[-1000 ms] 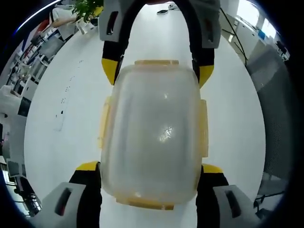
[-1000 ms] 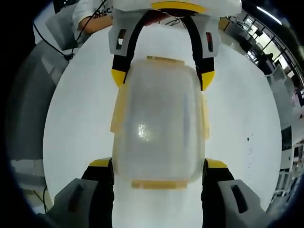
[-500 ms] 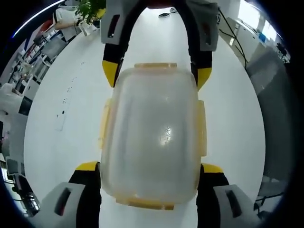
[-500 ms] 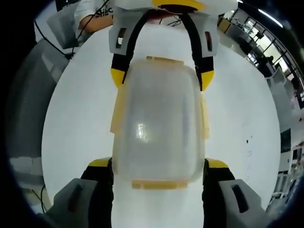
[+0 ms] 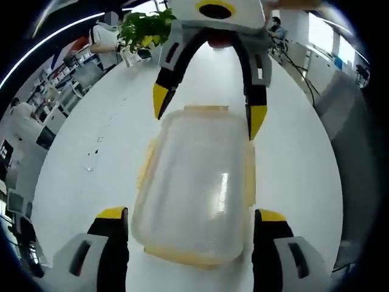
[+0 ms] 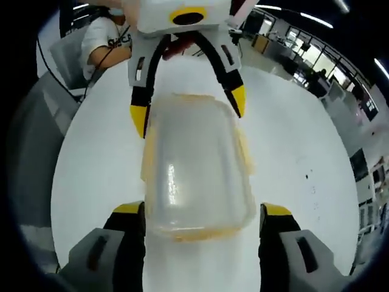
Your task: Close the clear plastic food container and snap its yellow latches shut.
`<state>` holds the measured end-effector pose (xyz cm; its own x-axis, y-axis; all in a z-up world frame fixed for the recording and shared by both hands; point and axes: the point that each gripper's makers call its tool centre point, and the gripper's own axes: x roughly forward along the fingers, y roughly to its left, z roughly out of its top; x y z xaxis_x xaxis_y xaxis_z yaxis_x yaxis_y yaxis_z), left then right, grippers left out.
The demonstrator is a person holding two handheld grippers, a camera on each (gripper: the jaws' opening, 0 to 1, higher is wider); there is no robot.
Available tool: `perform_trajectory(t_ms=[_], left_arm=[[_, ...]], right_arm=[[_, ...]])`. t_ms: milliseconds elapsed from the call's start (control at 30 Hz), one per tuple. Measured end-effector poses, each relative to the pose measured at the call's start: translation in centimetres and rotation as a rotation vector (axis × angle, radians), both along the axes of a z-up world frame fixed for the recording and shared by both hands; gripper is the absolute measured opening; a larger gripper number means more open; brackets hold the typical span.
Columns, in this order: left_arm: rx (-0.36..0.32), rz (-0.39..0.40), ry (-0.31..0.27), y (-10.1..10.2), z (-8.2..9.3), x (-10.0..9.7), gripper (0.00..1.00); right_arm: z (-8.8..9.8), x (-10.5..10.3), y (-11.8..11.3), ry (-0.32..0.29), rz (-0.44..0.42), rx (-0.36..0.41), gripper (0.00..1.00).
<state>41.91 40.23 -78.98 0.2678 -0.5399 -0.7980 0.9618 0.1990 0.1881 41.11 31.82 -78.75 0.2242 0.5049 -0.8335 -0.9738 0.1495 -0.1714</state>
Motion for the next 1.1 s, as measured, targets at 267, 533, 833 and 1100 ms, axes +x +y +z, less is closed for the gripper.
perform_trajectory(t_ms=[267,533,833,1100], left_arm=[[-0.247,0.21,0.016,0.7,1.0,-0.2,0.84],[-0.351,0.359,0.057,2.7,0.2,-0.6,0.88],[-0.422,0.388,0.061,2.3,-0.1,-1.9,0.98],[-0.43,0.422,0.081,2.6,-0.4,-2.3,0.99]], right_arm=[[0.5,-0.3,0.2,-0.002,-0.125,0.163,0.75],[0.8,-0.6,0.1,0.017,-0.265,0.337,0.89],[-0.2,-2.5,-0.1,0.093,-0.342,0.425,1.0],[-0.8,-4.2,0.2,0.119,-0.38,0.466,1.0]])
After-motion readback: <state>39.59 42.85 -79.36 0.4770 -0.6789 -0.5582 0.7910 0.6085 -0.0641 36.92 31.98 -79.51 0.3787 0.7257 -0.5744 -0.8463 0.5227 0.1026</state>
